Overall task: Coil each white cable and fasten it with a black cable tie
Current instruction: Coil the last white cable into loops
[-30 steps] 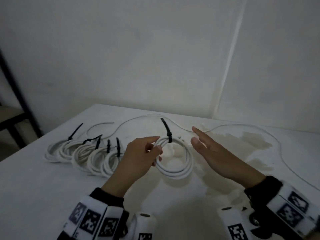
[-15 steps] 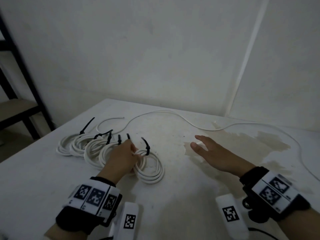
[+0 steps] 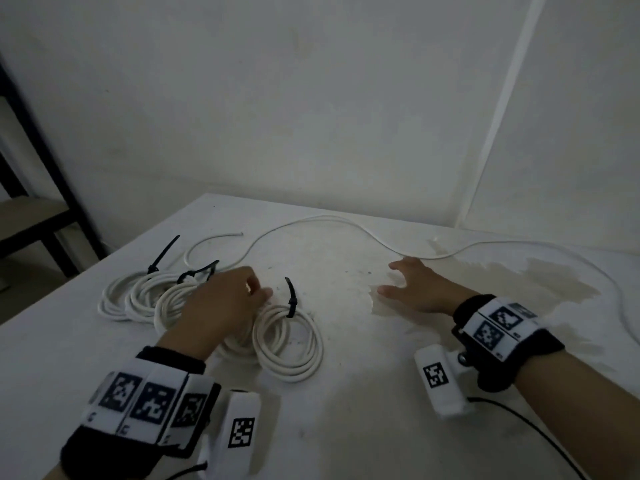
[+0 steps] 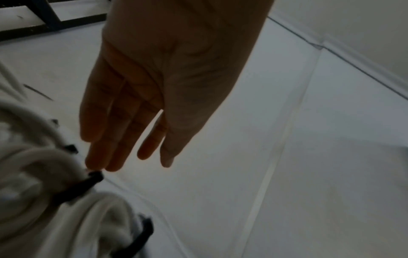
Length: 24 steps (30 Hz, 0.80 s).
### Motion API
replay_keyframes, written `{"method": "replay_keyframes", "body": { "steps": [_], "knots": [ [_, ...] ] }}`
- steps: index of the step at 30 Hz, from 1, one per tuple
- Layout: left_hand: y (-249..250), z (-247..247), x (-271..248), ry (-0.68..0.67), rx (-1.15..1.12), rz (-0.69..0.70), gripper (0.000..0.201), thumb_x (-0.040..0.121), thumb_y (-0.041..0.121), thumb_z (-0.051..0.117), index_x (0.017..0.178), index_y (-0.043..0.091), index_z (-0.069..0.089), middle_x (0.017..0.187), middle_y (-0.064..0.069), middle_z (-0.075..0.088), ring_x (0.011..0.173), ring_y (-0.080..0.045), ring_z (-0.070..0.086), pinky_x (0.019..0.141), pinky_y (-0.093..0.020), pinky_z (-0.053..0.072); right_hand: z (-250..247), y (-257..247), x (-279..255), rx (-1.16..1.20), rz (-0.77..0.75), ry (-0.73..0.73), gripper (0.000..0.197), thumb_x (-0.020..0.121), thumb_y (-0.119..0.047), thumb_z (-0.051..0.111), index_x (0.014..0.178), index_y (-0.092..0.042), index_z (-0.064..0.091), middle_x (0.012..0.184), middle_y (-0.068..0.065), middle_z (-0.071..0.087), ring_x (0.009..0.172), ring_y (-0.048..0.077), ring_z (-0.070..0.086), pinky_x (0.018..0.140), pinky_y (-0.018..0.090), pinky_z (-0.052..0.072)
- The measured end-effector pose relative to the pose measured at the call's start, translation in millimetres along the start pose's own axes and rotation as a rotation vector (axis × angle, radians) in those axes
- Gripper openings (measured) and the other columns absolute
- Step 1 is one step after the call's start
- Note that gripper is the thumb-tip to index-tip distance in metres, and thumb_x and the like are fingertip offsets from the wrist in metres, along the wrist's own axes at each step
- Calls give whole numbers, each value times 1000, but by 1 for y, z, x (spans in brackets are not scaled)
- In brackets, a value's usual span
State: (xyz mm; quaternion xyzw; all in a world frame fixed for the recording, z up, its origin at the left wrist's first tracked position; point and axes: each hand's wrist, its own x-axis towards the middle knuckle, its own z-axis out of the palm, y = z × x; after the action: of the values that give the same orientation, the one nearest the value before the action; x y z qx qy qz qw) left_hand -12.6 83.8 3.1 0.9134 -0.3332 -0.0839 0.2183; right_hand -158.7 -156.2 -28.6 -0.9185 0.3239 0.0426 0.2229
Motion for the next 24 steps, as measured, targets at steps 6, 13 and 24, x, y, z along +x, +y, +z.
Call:
{"method": "replay_keyframes", "body": {
  "steps": [6,13,24],
  "knots": [
    [11,-30,17,96,-64,56,21,90,37,53,89,16,57,81,-1,63,77,-19,58,64,-26,41,-11,-1,51,-154,65,22,71,90,-47,47,144,-11,19,153,11,14,139,30,17,112,42,22],
    [47,-44,40,62,54,143,24,90,44,51,93,21,57,91,3,63,87,-18,61,72,-28,45,-10,-1,76,-266,121,52,63,89,-46,49,138,-14,25,137,14,38,126,32,37,101,42,33],
    [134,17,85,-227,162,429,69,95,28,47,148,29,3,153,-12,14,133,-30,33,106,-36,29,-49,-10,20,-124,-101,263,31,99,-32,34,120,-12,44,112,14,60,99,31,56,70,30,37]
  ]
}}
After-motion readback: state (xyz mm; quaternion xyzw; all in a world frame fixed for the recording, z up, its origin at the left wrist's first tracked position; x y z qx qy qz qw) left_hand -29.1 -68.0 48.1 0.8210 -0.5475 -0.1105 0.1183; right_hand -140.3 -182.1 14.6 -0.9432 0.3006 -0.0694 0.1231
